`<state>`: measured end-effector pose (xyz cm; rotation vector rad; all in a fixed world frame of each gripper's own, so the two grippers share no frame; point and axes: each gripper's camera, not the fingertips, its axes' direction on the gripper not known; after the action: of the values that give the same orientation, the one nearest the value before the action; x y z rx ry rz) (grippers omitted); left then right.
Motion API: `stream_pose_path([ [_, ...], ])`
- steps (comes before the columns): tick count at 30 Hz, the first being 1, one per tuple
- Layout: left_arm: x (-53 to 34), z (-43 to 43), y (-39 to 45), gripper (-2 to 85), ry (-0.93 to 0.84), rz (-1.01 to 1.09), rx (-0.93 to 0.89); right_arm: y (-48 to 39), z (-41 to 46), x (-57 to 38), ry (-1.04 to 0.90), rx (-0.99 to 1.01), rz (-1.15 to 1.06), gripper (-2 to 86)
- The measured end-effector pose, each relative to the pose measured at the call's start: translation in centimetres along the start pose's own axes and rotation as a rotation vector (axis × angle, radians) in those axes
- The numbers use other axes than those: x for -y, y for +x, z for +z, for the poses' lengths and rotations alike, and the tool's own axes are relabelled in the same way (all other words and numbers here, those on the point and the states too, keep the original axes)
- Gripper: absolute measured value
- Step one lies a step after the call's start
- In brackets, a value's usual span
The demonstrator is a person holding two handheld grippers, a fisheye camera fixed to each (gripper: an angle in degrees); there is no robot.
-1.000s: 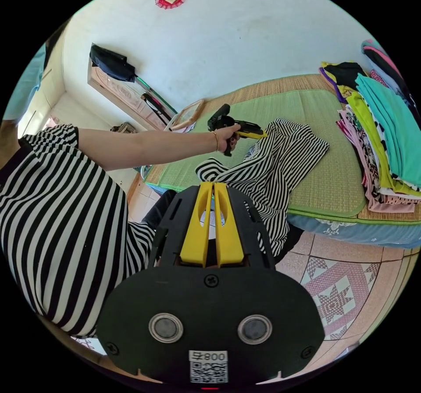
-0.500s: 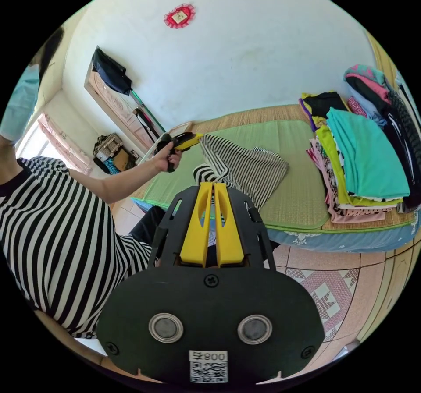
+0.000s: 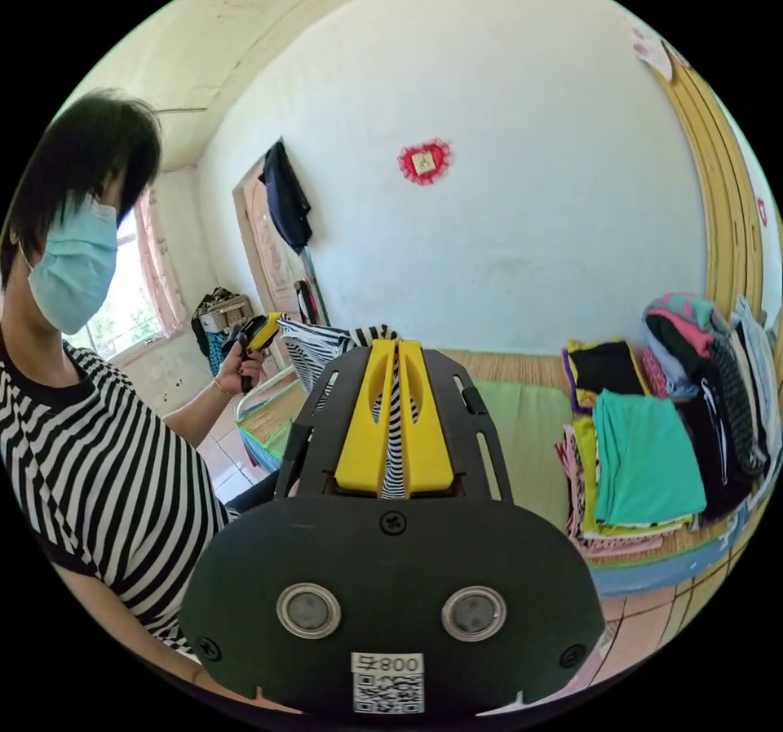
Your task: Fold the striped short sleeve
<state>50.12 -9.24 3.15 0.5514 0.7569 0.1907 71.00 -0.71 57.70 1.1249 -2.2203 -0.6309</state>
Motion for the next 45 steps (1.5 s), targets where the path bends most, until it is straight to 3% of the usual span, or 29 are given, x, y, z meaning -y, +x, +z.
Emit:
stream_pose_path([
  [10, -1.3, -12.2, 14.5, 0.3, 0.115, 0.362, -0.034, -6.5, -7.6, 2.1, 0.192, 0.066, -0.173, 0.2],
  [19, -5.7, -21.2, 23.0, 0.4, 0.165, 0.551, 0.011, -10.4, -13.6, -0.1, 0.309, 0.127, -0.273, 0.2],
  [31, -12.4, -31.0, 27.5, 0.6, 0.258, 0.668, 0.089, -13.1, -16.9, -3.6, 0.334, 0.228, -0.407, 0.2],
  [45, -12.9, -34.5, 26.3, 0.4, 0.266, 0.627, 0.034, -12.9, -17.9, -3.0, 0.322, 0.222, -0.423, 0.2],
])
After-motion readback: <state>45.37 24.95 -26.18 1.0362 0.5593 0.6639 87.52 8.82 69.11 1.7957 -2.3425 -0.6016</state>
